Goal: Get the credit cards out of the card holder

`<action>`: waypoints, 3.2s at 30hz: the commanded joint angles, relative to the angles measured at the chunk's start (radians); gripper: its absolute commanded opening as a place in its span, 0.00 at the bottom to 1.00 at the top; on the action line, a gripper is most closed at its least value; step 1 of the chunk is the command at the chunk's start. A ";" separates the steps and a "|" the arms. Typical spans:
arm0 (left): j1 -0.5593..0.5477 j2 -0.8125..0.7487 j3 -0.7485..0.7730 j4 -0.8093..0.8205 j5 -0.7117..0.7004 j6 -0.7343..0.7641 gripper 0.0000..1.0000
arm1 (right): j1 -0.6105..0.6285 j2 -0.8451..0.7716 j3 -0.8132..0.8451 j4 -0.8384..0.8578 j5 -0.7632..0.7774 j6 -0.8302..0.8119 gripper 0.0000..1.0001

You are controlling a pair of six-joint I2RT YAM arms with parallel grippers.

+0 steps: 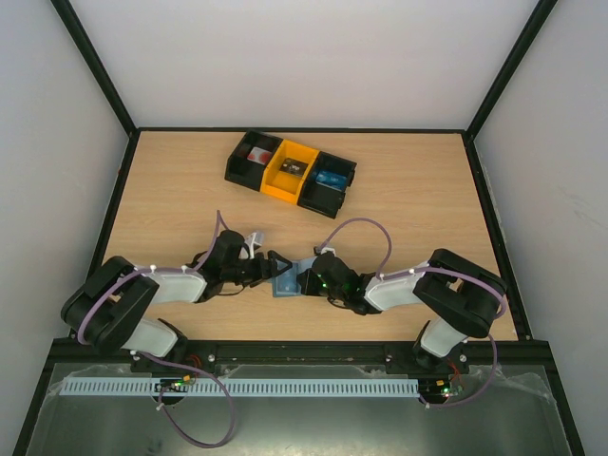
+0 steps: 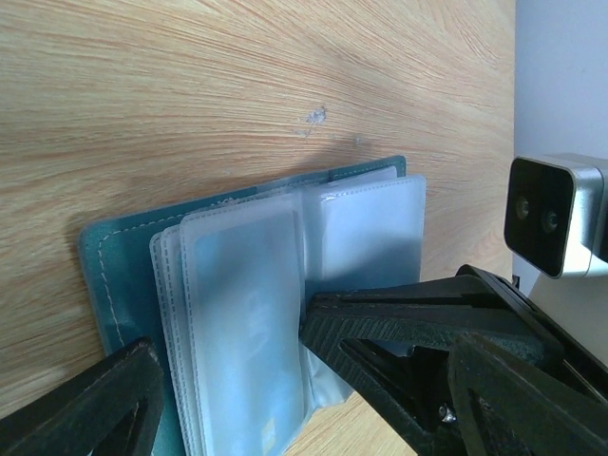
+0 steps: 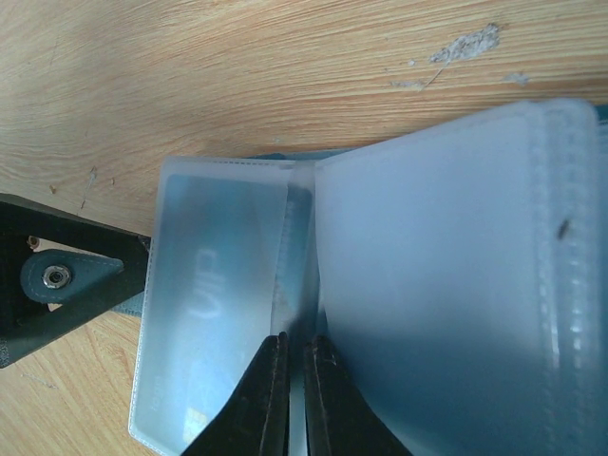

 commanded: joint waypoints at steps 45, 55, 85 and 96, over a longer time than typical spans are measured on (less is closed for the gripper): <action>-0.004 -0.072 0.031 0.001 -0.001 -0.030 0.83 | 0.005 0.016 -0.055 -0.047 0.025 0.000 0.06; -0.007 -0.083 0.043 -0.048 -0.035 -0.021 0.83 | 0.005 0.013 -0.055 -0.048 0.026 0.001 0.06; -0.008 -0.007 0.034 0.025 -0.023 -0.013 0.84 | 0.005 0.020 -0.042 -0.052 0.021 -0.005 0.06; -0.007 0.020 0.032 0.049 -0.002 -0.014 0.84 | 0.005 0.020 -0.045 -0.048 0.019 -0.002 0.06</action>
